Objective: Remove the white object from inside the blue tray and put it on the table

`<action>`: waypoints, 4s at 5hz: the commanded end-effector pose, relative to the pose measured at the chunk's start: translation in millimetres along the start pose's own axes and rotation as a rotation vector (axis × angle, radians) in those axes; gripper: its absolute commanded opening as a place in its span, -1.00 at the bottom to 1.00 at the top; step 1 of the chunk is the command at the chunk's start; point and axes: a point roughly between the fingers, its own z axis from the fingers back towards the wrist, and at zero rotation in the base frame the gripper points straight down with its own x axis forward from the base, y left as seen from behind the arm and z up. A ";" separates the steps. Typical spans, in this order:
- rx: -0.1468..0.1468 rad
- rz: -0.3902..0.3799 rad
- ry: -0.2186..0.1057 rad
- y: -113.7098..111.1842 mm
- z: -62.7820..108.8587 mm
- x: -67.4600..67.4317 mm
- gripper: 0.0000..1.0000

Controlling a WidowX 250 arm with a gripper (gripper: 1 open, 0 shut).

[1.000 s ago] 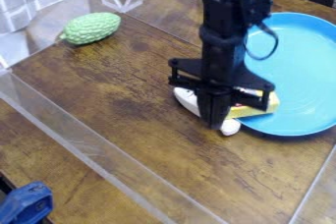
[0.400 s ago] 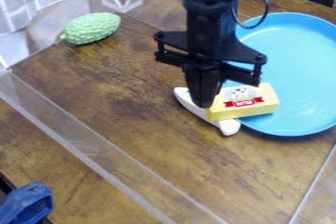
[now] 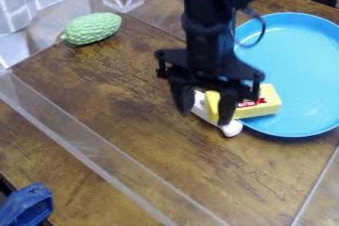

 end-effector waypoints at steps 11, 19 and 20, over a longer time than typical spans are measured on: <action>0.005 -0.021 -0.076 -24.1 -15.7 42.6 -1.00; 0.035 -0.123 -0.148 10.6 58.7 62.4 1.00; 0.039 -0.139 -0.146 7.4 54.3 60.8 1.00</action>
